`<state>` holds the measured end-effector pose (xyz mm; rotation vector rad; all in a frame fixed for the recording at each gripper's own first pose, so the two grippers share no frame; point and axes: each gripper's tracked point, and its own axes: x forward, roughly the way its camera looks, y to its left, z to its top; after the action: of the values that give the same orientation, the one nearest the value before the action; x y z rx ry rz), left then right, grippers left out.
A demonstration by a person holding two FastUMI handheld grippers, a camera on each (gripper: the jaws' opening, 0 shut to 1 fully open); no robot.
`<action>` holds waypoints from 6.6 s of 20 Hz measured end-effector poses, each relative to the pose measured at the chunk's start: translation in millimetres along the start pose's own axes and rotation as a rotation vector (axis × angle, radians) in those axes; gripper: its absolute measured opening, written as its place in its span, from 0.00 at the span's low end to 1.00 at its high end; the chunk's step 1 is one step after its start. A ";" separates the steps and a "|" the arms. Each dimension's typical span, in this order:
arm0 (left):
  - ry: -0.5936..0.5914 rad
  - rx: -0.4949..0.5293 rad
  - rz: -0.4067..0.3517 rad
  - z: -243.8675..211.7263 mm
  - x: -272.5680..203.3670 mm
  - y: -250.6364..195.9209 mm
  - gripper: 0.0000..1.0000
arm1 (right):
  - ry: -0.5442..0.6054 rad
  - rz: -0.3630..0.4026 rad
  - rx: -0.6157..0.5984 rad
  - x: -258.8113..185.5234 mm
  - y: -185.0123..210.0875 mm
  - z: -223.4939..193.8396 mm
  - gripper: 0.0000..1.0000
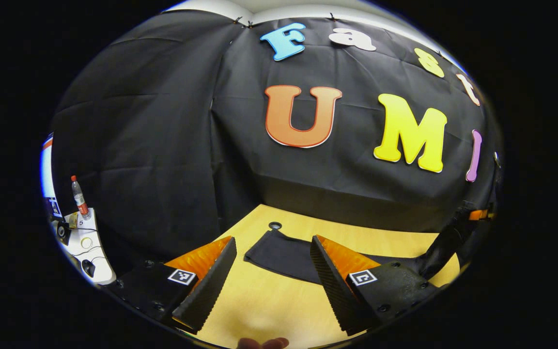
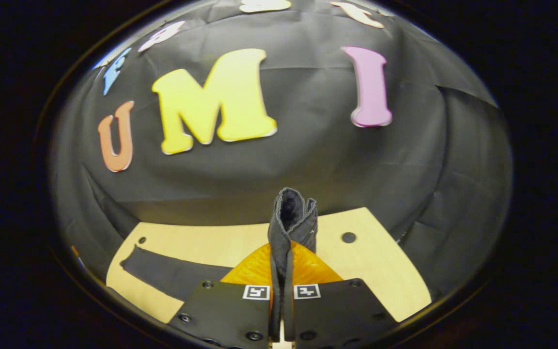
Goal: Grasp the waist and the cuffs of the jeans and fold them to make the two legs overlap; first hold the waist and fold one-third of the jeans toward the cuffs, then hold the cuffs and fold the remaining one-third in the same direction to finish folding.
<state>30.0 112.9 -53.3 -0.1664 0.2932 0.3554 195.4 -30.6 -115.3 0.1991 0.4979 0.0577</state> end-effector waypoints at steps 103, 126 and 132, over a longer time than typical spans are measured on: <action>0.226 0.376 -0.510 -233.8 121.3 -426.5 0.13 | 0.087 -0.440 -0.037 -259.7 -202.9 -139.6 0.99; -0.273 0.107 -0.339 127.7 -45.1 -198.5 1.00 | -0.463 0.015 -0.210 -192.0 77.5 41.8 0.98; -0.310 0.060 -0.305 138.0 -73.3 -172.7 0.99 | -0.438 0.054 -0.236 -198.2 106.8 32.3 0.98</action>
<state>62.2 -41.0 118.6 -0.0928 -0.0297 0.0669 36.3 47.8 27.1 -0.0092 0.0464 0.1219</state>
